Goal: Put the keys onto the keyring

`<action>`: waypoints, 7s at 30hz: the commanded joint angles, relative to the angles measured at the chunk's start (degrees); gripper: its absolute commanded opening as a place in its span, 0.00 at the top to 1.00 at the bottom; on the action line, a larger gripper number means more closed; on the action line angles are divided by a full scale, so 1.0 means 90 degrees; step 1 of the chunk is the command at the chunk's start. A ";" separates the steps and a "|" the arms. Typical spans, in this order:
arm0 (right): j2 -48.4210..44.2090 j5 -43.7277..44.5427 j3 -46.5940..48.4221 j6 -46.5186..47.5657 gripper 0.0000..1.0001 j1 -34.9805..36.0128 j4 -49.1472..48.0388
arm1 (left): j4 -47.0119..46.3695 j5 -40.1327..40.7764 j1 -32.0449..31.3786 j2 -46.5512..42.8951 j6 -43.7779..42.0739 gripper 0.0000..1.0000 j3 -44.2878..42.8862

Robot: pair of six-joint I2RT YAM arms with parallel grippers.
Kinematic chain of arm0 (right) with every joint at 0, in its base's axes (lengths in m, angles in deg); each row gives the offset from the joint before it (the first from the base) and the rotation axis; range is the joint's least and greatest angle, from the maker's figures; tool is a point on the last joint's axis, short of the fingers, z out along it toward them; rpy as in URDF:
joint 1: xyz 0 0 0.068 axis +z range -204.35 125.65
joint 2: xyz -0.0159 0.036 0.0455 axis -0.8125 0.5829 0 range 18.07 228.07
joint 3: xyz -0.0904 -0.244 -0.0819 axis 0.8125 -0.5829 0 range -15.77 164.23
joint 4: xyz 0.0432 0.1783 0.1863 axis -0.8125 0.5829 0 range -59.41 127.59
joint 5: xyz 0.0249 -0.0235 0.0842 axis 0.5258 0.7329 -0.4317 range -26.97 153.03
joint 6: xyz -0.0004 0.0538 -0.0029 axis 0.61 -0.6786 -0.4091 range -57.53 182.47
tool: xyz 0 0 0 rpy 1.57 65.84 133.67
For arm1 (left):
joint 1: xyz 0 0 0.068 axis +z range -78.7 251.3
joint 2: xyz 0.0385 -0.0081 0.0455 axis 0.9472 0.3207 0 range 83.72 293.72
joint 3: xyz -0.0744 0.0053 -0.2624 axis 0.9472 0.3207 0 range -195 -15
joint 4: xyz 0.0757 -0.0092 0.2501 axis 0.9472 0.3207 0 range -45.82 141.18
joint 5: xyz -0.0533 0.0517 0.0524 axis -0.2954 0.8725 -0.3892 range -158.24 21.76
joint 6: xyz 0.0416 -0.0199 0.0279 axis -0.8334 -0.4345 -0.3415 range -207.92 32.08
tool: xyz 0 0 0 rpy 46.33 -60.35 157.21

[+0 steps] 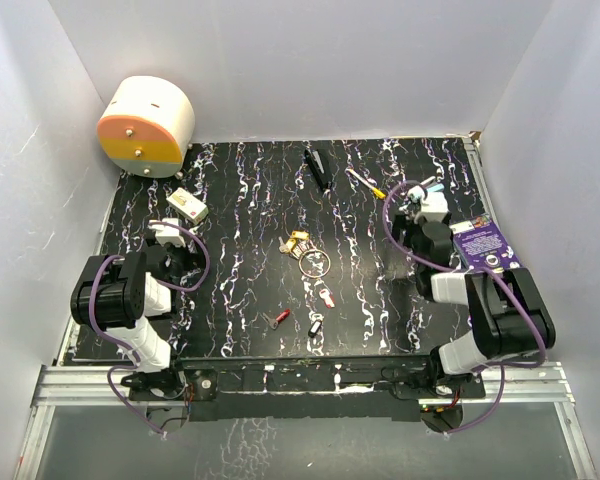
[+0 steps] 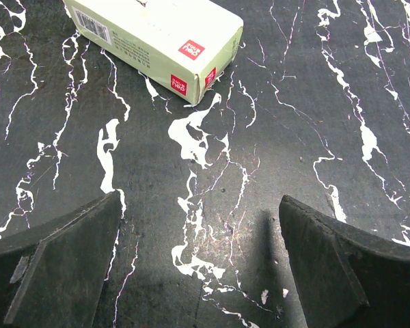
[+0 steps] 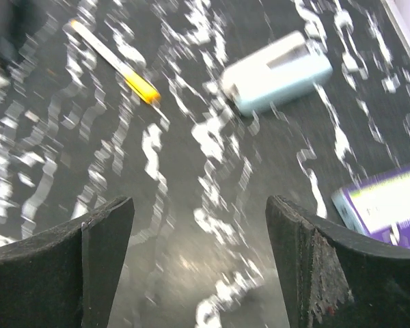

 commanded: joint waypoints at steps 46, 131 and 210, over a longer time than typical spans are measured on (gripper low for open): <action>0.2540 -0.0653 0.4802 -0.0753 0.70 0.3769 0.4753 | -0.0089 -0.0118 -0.0006 -0.0059 -0.0062 0.03 -0.0122; 0.1955 -0.2557 0.4759 -0.1473 0.87 0.3800 0.4106 | -0.0091 -0.0120 -0.0005 -0.0069 -0.0062 0.03 -0.0116; 0.3140 -0.1231 0.8454 -0.0915 0.92 0.4701 0.5396 | -0.0091 -0.0118 -0.0006 -0.0068 -0.0062 0.03 -0.0112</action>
